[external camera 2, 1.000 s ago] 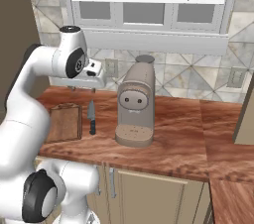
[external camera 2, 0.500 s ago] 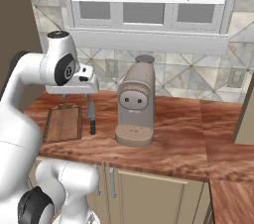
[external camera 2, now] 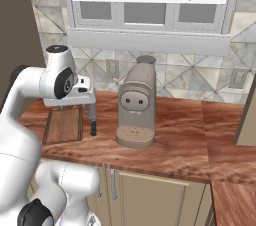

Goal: Move the cutting board and knife to the sink. Then move spray from the cabinet to the counter.

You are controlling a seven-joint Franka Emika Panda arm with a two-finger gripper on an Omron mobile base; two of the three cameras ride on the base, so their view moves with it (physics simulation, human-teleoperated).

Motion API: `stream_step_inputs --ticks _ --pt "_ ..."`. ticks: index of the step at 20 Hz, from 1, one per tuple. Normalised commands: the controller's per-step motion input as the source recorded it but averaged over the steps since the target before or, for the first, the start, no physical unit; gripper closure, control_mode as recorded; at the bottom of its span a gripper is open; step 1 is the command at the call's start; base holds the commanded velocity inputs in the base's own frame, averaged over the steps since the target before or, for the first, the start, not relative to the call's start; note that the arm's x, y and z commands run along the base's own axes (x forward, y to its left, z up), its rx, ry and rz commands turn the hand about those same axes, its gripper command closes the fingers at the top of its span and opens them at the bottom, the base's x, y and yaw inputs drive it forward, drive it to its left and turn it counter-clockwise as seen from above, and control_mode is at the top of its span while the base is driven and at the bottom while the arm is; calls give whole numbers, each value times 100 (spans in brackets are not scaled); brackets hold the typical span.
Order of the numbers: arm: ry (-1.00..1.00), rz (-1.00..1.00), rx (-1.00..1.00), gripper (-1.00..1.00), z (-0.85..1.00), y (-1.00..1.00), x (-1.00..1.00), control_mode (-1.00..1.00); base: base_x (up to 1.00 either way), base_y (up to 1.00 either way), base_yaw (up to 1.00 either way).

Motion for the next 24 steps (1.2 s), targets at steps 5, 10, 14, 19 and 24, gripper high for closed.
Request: stream_step_inputs --ticks 5,10,14,19,24 --pt "7 7 -2 -100 -40 10 2 -100 0 0 0" --pt "5 5 -5 -100 -28 0 0 -100 0 0 0" --pt "6 2 -5 -100 -21 3 3 -100 0 0 0" --pt "6 0 0 -100 -23 11 7 -100 0 0 0" --pt "2 1 0 -100 -31 11 15 -100 0 0 0"
